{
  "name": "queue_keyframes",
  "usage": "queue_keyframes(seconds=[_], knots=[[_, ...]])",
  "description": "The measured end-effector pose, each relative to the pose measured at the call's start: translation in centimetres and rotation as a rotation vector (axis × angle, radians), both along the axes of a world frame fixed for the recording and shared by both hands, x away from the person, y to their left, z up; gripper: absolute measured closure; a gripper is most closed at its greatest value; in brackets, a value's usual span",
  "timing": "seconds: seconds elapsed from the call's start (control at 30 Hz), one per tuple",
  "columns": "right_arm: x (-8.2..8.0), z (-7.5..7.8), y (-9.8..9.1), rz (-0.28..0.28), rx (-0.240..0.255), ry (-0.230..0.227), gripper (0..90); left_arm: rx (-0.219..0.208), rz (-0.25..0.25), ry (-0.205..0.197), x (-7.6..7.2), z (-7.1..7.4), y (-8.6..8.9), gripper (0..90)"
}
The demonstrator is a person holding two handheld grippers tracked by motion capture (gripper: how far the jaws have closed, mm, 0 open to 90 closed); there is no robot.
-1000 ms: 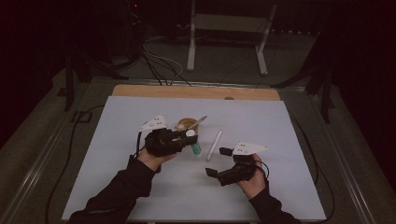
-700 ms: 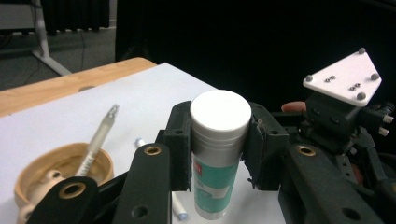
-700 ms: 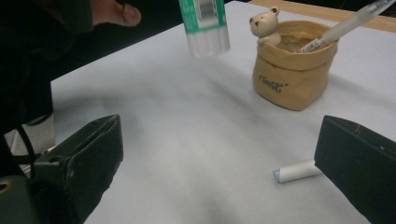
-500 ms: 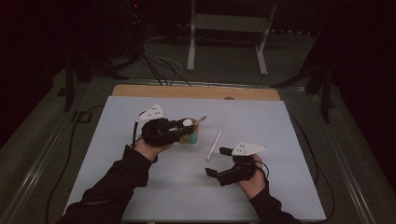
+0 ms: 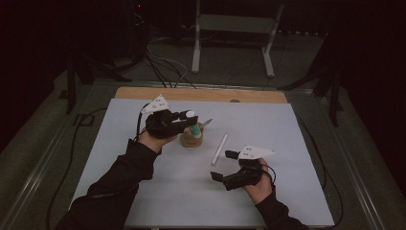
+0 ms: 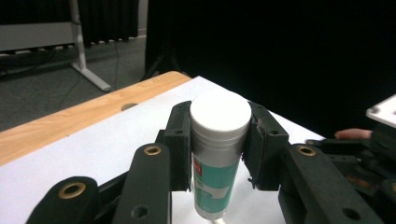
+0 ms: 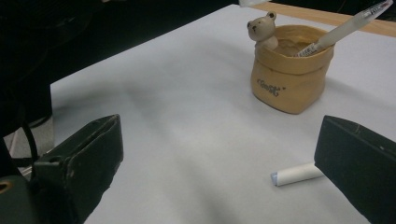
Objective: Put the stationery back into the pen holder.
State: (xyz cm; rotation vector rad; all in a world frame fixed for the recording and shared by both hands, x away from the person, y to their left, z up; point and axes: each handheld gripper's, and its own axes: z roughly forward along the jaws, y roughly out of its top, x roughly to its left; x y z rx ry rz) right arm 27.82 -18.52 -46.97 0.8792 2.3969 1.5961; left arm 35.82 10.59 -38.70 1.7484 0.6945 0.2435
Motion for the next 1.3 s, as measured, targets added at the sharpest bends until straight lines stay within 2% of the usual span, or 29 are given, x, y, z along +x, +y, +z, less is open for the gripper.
queue_keyframes(seconds=[0.2, 0.5, 0.7, 1.2, 1.3], knots=[[0.0, 0.0, 0.0, -0.002, -0.003, -0.002, 1.2, 0.016, 0.032, -0.012, 1.2, 0.0, 0.1, 66.1], [0.0, 0.0, 0.1, 0.0, -0.001, -0.002, 1.2, 0.026, 0.069, -0.007, 3.1, -0.7, 0.1, 66.1], [-0.1, 0.0, 0.1, 0.005, -0.004, -0.003, 1.2, 0.056, 0.088, -0.018, 4.2, -1.3, 0.0, 66.1], [0.0, -0.1, 0.0, 0.003, 0.003, 0.002, 1.2, 0.079, 0.127, 0.012, 6.1, -3.7, 0.0, 66.0], [0.1, -0.1, 0.0, 0.003, -0.001, 0.004, 1.2, 0.067, 0.13, 0.027, 6.3, -4.1, 0.0, 66.1]])
